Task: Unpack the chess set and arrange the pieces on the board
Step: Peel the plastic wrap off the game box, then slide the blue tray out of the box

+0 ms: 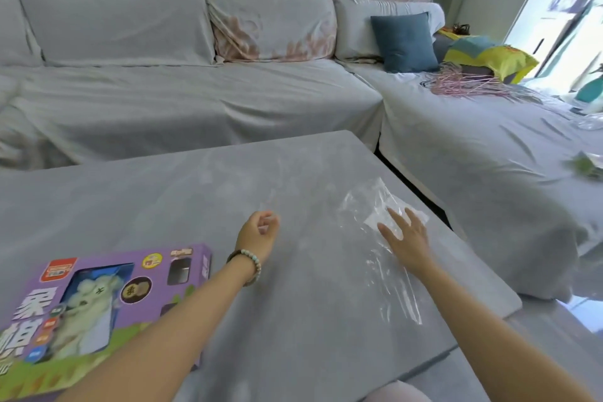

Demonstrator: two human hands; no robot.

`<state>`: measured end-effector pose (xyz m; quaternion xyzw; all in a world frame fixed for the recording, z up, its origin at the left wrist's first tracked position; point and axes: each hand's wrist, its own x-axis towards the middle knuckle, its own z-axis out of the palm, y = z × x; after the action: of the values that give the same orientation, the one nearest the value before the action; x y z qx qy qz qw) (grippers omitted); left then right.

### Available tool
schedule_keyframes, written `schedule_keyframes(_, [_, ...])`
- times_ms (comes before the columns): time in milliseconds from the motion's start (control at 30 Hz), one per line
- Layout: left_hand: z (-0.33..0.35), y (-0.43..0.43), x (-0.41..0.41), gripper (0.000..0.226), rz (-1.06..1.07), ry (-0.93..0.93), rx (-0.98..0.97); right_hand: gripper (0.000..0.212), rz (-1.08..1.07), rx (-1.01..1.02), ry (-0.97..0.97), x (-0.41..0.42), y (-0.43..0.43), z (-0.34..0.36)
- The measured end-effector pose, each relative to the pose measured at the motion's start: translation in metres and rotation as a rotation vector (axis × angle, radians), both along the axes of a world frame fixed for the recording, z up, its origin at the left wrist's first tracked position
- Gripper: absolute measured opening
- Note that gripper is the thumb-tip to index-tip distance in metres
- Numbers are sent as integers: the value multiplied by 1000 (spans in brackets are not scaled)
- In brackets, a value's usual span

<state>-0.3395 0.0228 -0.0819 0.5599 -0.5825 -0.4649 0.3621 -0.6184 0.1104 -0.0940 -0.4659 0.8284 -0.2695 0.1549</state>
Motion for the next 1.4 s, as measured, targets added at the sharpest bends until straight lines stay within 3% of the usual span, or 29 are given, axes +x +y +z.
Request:
schedule_keyframes(133, [-10,1,12,35,-1,-101,-47,59,46,112,224,2,-2,-12])
schedule_keyframes(233, [-4,3,23,35,-39,-163,-124,65,40,70,313,4,-3,0])
schedule_keyframes(333, [8,5,49,38,-90,-247,-265,66,86,-32,316,23,-6,21])
schedule_keyframes(533, [20,16,139,71,-137,-581,-479,58,341,-112,300,119,-8,38])
schedule_keyframes(700, [0,32,227,69,-132,-975,-292,56,575,-51,95,232,-5,24])
schedule_keyframes(833, [-9,49,273,75,-71,-1120,-140,67,503,132,68,298,-4,0])
schedule_keyframes(933, [-17,60,297,82,-8,-1115,-57,58,388,219,-116,328,-6,-8])
schedule_keyframes(1067, [-22,64,306,78,43,-1013,-77,55,233,167,-549,339,-21,-23])
schedule_keyframes(1167, [-25,64,307,75,67,-959,-96,17,54,177,-910,341,-20,6])
schedule_keyframes(1400, [-23,65,309,70,97,-891,-92,6,52,389,-1110,310,-27,27])
